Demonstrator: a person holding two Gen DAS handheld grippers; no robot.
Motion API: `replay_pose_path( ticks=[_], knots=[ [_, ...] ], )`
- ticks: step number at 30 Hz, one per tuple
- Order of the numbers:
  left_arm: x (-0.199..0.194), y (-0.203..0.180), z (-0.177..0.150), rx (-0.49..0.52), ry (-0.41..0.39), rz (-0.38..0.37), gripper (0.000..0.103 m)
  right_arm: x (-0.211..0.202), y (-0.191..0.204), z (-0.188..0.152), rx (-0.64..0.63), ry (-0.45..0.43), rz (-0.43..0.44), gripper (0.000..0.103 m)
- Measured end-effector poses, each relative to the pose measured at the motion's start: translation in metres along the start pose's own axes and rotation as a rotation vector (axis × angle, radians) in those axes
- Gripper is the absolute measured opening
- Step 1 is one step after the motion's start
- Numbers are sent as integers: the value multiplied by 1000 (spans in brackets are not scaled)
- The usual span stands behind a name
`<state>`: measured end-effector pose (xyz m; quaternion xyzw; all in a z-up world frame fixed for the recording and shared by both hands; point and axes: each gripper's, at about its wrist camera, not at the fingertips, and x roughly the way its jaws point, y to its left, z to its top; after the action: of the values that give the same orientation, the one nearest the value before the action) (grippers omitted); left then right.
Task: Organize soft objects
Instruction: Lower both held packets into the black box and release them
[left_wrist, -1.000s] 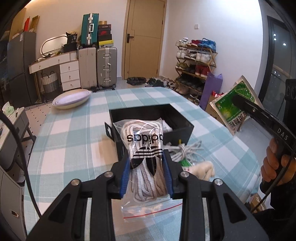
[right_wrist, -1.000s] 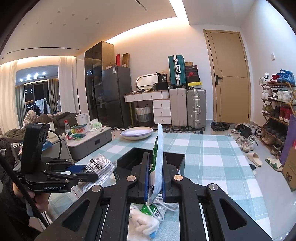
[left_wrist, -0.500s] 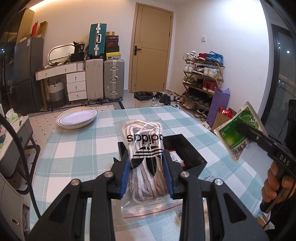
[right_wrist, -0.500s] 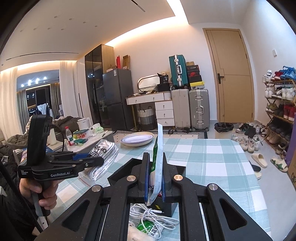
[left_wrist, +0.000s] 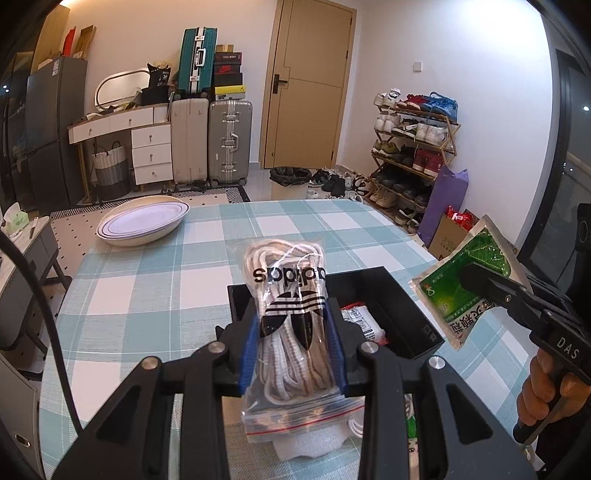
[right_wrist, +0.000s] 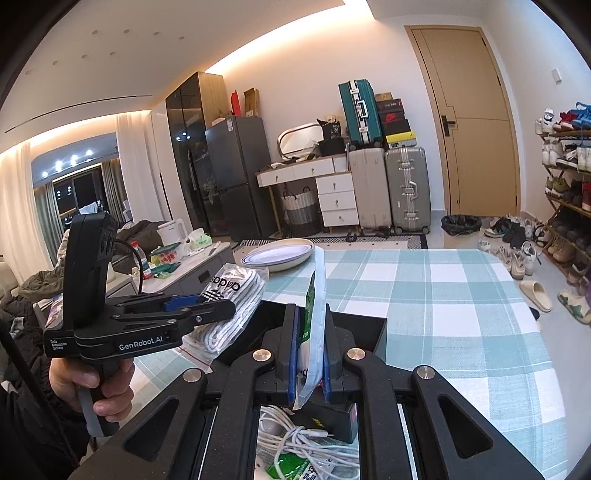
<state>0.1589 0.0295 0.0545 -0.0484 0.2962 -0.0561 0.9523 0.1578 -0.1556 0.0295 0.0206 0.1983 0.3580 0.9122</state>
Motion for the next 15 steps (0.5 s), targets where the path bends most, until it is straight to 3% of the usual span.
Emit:
replay_pose_path(
  ticks=[15],
  knots=[
    [40,-3,2,19,53,1,32,53,-13,-7,14,97,41,10]
  ],
)
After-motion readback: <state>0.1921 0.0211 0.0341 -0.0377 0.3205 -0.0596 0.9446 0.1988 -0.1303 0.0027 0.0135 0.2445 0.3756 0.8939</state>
